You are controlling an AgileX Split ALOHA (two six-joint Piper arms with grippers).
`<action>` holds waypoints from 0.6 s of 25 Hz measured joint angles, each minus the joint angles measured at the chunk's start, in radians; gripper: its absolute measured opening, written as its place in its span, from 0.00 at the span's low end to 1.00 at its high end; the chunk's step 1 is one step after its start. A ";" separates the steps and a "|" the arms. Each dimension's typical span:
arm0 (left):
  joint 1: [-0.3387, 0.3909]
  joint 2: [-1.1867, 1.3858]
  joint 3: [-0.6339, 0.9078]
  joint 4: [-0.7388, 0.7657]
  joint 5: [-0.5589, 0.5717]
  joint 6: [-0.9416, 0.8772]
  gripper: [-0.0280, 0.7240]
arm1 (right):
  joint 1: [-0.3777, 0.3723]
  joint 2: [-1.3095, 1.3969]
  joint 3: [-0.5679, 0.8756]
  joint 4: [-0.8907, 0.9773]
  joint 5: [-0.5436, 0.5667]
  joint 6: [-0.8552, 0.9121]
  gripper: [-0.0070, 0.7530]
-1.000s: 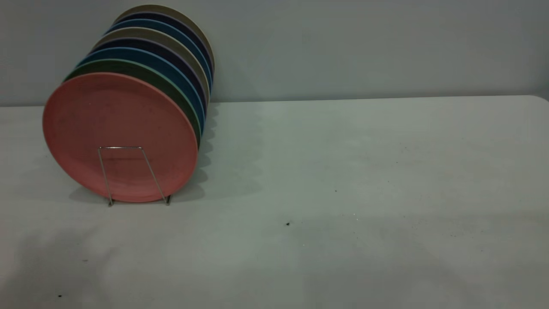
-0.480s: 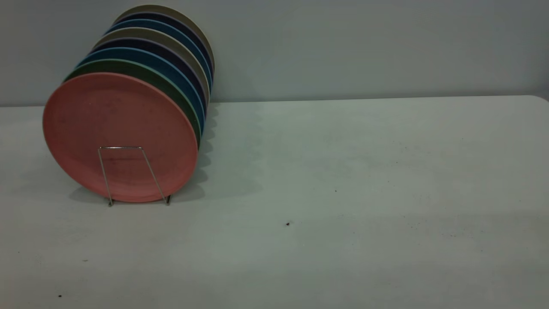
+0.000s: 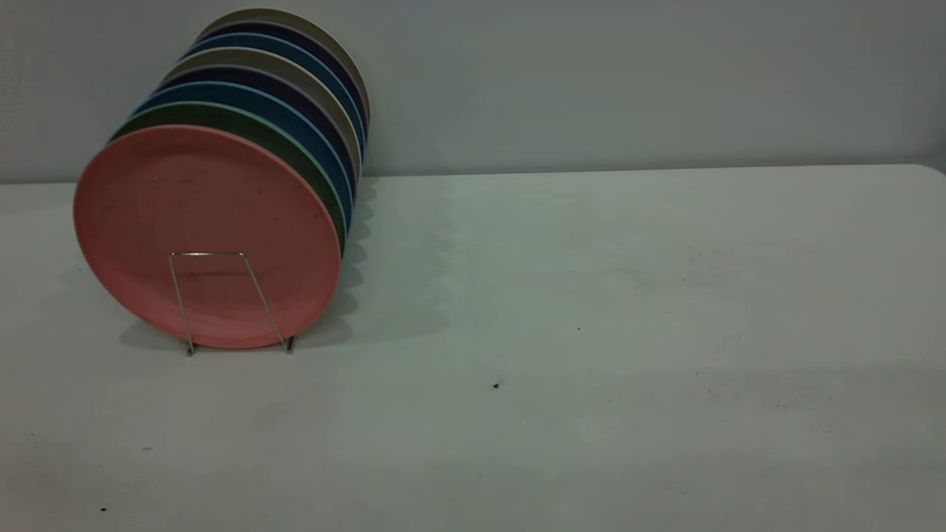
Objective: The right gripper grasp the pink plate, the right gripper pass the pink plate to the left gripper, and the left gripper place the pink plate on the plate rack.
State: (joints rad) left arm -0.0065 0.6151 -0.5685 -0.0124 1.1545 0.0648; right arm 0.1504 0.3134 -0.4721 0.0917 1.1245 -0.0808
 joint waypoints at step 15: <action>0.000 -0.242 0.083 0.006 -0.048 -0.039 0.66 | 0.000 -0.003 0.000 0.005 0.000 0.000 0.59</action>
State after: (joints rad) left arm -0.0065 0.3735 -0.4860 -0.0062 1.1070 0.0261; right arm 0.1504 0.3104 -0.4721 0.0963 1.1245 -0.0808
